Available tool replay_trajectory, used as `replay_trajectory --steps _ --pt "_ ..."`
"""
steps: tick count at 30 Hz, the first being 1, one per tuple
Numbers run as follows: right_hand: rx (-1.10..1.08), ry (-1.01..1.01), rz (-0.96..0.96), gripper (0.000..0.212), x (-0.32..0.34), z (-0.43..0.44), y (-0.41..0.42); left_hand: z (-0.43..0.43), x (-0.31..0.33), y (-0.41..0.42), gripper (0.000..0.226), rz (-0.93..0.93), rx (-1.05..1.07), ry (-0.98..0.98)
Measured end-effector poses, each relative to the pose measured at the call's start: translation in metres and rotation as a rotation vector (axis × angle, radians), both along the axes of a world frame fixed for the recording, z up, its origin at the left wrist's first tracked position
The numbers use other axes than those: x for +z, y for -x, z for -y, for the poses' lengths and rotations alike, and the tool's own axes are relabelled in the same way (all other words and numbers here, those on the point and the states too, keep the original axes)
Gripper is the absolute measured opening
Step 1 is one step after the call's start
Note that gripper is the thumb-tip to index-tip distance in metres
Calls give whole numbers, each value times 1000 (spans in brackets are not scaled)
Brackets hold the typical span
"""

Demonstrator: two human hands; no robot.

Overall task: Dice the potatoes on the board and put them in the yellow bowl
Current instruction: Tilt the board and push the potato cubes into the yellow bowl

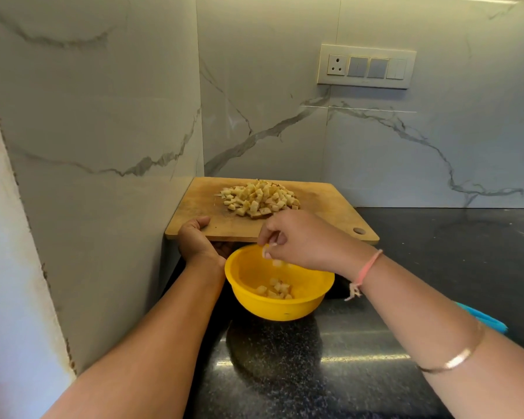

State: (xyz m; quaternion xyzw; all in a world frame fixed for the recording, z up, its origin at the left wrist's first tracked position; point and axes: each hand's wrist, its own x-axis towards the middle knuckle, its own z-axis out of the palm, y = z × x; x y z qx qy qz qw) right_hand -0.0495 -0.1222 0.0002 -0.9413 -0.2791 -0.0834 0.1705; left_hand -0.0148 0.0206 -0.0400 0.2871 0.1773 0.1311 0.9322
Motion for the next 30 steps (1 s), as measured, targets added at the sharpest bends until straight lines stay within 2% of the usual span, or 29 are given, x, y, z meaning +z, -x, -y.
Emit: replay_trajectory --steps 2,6,8,11,13,17,23,26,30 --pt "0 -53 -54 19 8 5 6 -1 0 -1 17 7 -2 5" --pt "-154 -193 141 25 29 11 -18 0 2 2 20 5 1 20" --pt "-241 -205 165 46 33 14 -40 0 4 4 14 -1 3 19" --pt "-313 -105 5 85 28 15 -63 2 5 5 8 3 -12 23" --pt "-319 -37 -42 95 22 10 -69 1 5 4 9 4 -17 31" --pt "-359 -106 58 79 11 2 -71 -1 4 1 13 1 -5 34" --pt "-342 -128 113 28 5 -4 -50 -2 2 -1 12 -7 9 17" --pt "-312 -134 110 25 3 -6 -35 -1 2 2 10 -2 12 9" --pt "-239 -150 89 31 0 -5 -9 -1 3 2 12 8 17 16"
